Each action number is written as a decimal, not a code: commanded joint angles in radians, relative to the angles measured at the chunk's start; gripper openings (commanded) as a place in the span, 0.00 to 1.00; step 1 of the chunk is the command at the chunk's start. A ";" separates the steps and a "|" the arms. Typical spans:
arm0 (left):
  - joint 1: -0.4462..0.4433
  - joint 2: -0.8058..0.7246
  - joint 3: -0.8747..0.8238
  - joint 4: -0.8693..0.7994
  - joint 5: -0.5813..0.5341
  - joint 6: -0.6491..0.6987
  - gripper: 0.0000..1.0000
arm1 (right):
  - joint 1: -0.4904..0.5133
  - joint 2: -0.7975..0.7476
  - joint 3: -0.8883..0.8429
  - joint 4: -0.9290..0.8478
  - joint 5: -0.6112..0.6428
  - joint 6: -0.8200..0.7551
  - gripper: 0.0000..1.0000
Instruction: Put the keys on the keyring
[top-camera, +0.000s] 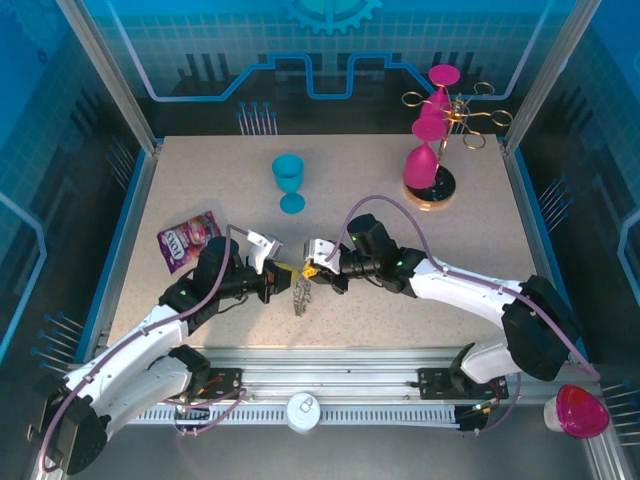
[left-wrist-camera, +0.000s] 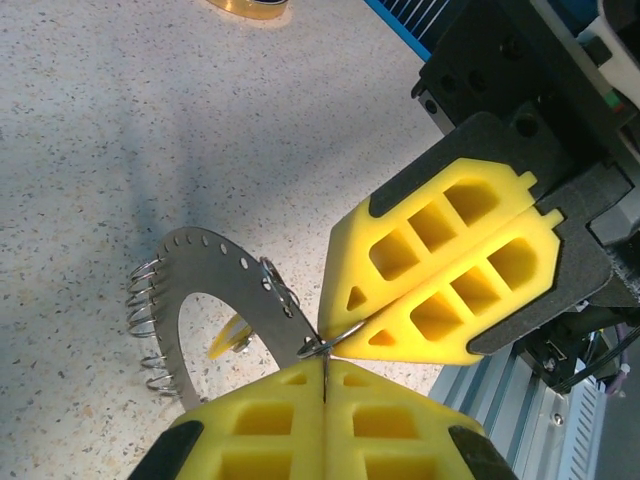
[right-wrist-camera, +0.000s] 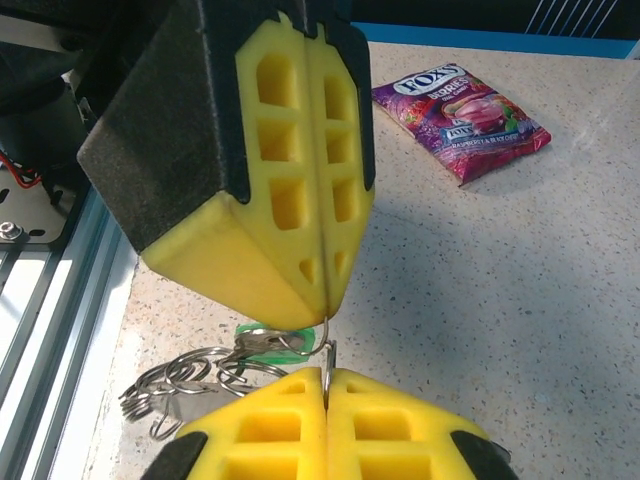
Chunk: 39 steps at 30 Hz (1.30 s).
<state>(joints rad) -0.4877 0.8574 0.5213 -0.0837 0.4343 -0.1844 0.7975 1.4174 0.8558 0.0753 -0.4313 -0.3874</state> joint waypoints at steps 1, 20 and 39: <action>0.013 0.006 0.028 0.002 -0.019 -0.014 0.00 | 0.018 -0.032 -0.001 0.006 -0.023 -0.024 0.00; 0.014 0.034 0.010 0.059 0.077 -0.050 0.00 | 0.029 -0.013 0.011 0.001 -0.006 -0.022 0.00; 0.014 0.004 0.033 -0.033 0.049 0.013 0.00 | 0.029 0.010 0.060 -0.047 0.122 -0.008 0.00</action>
<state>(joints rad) -0.4767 0.8684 0.5312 -0.1188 0.4435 -0.1814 0.8181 1.4261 0.8791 0.0174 -0.3023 -0.3943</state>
